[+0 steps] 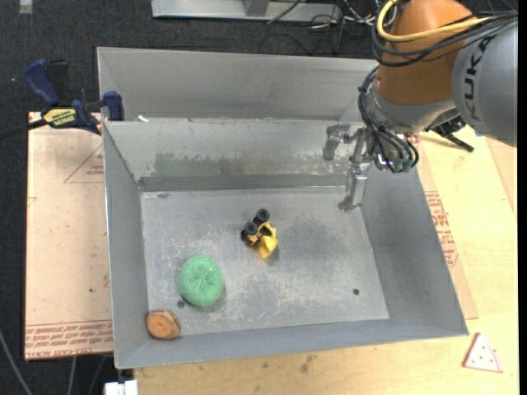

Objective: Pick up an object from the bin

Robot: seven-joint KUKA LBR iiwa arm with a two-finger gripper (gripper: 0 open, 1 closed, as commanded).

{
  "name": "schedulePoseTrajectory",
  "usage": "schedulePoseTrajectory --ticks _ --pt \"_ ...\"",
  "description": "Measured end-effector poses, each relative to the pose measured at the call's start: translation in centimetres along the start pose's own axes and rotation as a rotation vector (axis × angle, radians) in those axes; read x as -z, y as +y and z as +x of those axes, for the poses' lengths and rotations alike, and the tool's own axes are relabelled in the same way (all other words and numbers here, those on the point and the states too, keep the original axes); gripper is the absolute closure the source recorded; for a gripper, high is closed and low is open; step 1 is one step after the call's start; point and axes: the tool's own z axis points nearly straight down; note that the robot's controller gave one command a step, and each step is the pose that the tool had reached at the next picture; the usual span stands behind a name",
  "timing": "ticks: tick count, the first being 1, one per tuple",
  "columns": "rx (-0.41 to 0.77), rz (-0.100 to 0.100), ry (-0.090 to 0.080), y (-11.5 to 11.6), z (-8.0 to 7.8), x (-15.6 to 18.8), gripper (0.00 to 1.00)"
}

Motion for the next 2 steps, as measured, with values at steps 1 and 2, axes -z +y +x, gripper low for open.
schedulePoseTrajectory --ticks 1,2 --pt "0.001 0.001 -0.008 0.0 -0.1 0.5 0.0" --pt "-0.001 0.002 -0.016 2.7 0.1 -3.5 0.0"
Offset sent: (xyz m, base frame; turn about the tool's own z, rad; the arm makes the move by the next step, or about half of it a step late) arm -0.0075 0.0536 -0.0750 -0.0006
